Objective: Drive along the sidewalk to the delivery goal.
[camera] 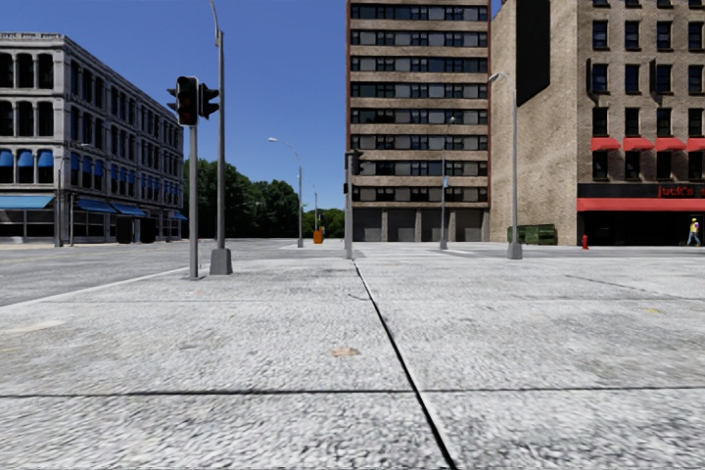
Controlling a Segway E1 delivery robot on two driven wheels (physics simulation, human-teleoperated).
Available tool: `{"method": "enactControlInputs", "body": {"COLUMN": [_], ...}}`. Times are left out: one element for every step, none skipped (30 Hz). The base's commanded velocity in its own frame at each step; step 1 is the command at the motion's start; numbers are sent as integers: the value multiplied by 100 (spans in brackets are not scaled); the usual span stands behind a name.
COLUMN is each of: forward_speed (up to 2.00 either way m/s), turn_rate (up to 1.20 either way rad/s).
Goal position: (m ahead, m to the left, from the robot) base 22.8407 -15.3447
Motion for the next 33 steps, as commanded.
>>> {"method": "enactControlInputs", "body": {"forward_speed": [200,200,200,200,200,200,200,200,200,200,200,200,200,200,200,200,200,200,200,200,200,200,200,200,200,200,200,200,200,200,200,200,200], "turn_rate": [-20,-20,-20,-20,-20,-20,-20,-20,-20,-20,-20,-20,-20,-20,-20,-20,-20,-20,-20,-20,-20,-20,-20,-20,-20,-20,-20,-20,-20,-20,-20,-20,-20]}}
